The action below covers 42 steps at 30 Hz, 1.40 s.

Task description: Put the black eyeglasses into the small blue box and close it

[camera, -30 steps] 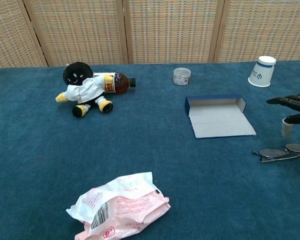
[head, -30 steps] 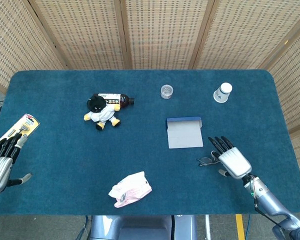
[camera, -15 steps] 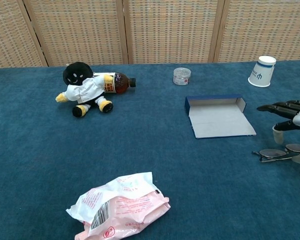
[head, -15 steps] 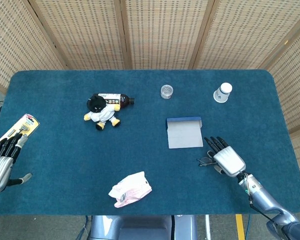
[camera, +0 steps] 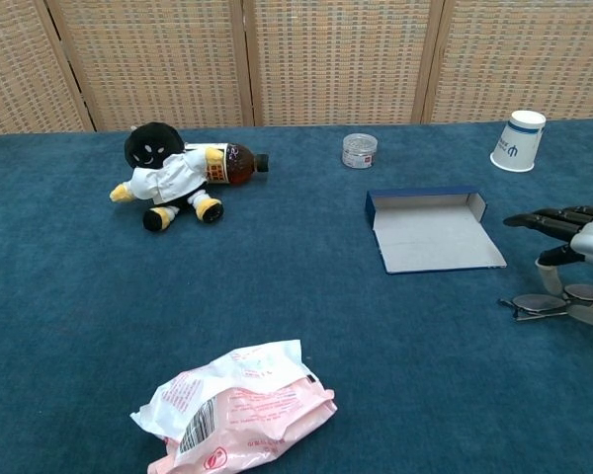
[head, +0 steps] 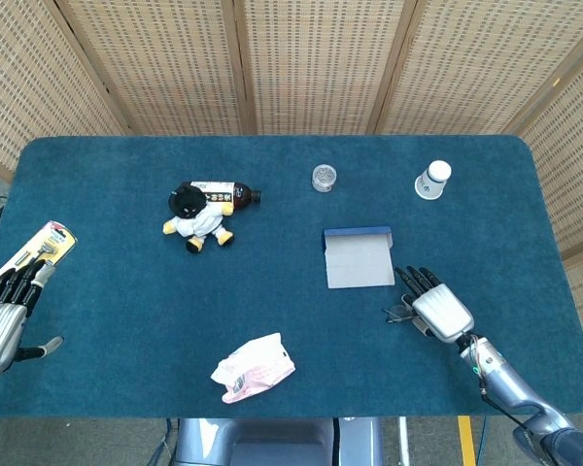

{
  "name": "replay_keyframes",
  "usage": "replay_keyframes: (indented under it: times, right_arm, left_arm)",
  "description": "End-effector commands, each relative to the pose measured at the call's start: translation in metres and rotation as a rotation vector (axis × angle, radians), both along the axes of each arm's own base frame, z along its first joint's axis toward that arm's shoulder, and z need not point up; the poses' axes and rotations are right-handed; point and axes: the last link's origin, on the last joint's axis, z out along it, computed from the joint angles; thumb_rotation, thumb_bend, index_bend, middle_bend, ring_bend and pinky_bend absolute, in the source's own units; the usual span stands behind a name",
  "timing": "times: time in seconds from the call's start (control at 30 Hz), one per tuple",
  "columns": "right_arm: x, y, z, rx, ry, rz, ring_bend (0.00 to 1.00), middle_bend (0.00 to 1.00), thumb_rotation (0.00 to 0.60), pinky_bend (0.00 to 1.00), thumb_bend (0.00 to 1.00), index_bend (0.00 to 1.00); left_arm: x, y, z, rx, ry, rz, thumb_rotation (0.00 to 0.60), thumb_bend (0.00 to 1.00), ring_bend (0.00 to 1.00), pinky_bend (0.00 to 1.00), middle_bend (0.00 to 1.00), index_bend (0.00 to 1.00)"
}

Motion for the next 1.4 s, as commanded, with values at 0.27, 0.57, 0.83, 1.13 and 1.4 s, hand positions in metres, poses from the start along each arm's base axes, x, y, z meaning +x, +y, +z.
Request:
replay_keyframes:
  times: [0.27,0.57,0.83,1.13,1.4]
  right_arm:
    - [0.001,-0.002,-0.006,0.008,-0.012,-0.009,0.0,0.04,0.6,0.15,0.44,0.59]
    - [0.012,-0.006,-0.006,0.0,-0.035,0.007,0.0,0.05,0.6,0.15,0.57,0.6]
    - [0.038,-0.024,0.009,-0.076,-0.096,0.044,0.0,0.06,0.6,0.16,0.57,0.62]
    - [0.085,-0.065,0.028,-0.169,-0.05,0.113,0.0,0.07,0.6,0.17,0.6,0.62]
    - [0.119,-0.094,0.014,-0.216,0.086,0.21,0.0,0.08,0.6,0.18,0.62,0.63]
  left_arm:
    - [0.0,0.0,0.0,-0.004,0.0,0.003,0.6,0.0,0.0,0.0,0.0,0.0]
    - [-0.001,0.001,0.001,-0.008,-0.007,0.008,0.6,0.0,0.0,0.0,0.0,0.0]
    - [-0.003,0.003,0.003,-0.01,-0.016,0.014,0.6,0.0,0.0,0.0,0.0,0.0]
    - [-0.005,0.006,0.004,-0.013,-0.026,0.023,0.6,0.0,0.0,0.0,0.0,0.0]
    - [-0.006,0.011,0.005,-0.016,-0.032,0.037,0.6,0.0,0.0,0.0,0.0,0.0]
